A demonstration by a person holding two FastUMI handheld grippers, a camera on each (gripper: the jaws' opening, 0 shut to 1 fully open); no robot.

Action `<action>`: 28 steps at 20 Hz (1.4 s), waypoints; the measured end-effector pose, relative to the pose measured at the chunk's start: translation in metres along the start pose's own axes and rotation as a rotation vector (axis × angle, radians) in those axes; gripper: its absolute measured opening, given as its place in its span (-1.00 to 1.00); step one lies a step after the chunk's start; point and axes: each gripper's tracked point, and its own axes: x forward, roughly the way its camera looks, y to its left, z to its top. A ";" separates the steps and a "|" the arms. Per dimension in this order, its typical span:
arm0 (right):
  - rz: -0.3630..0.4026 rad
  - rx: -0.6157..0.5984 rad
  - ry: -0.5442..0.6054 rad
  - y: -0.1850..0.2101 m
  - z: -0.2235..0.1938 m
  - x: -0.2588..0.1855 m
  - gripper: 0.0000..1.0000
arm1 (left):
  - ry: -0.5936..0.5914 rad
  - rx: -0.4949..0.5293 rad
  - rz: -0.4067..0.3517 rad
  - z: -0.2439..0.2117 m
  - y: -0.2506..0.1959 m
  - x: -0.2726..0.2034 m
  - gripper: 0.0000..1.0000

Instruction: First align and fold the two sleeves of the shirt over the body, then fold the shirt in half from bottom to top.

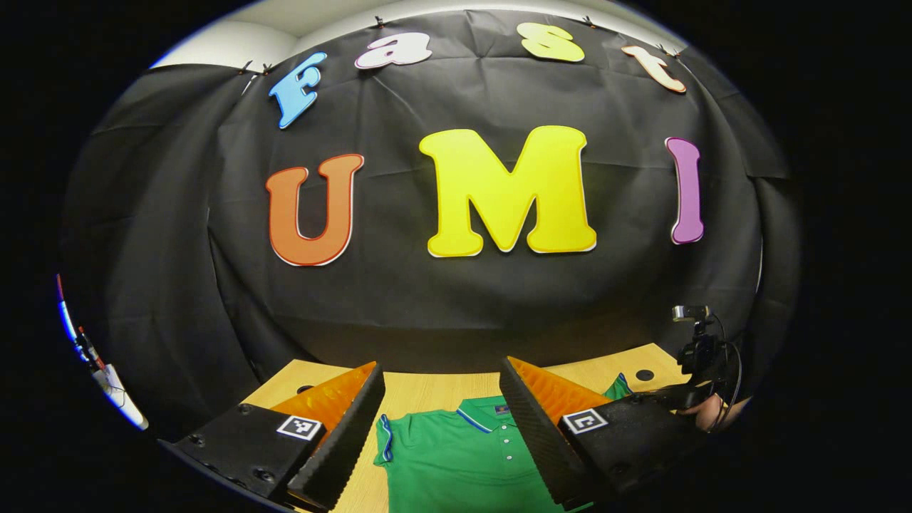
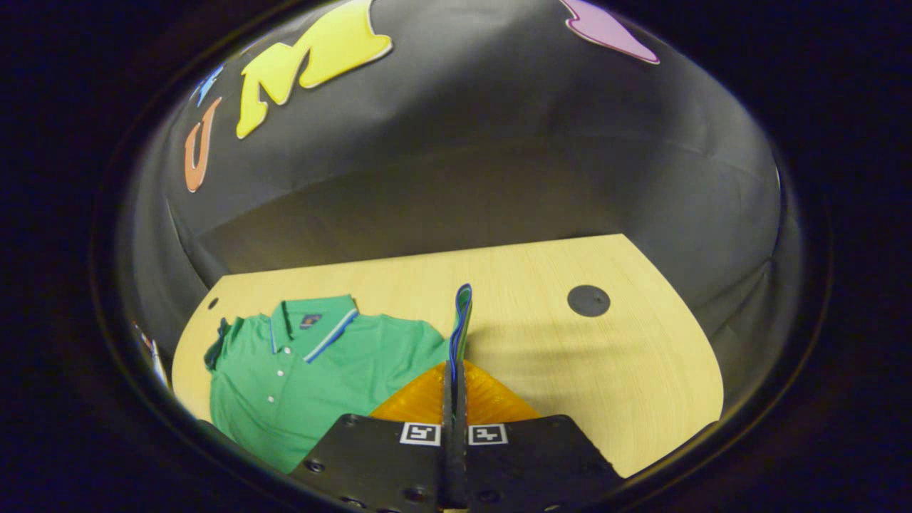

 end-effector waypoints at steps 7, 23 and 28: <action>0.058 -0.046 0.031 0.101 0.007 -0.002 -1.00 | 0.014 -0.038 0.068 -0.007 0.040 -0.025 1.00; 0.113 -0.047 0.044 0.211 -0.009 -0.002 0.27 | 0.030 -0.044 0.216 -0.013 0.111 -0.063 1.00; 0.086 -0.086 -0.096 0.202 0.020 -0.080 0.93 | 0.025 -0.086 0.140 -0.020 0.098 -0.046 1.00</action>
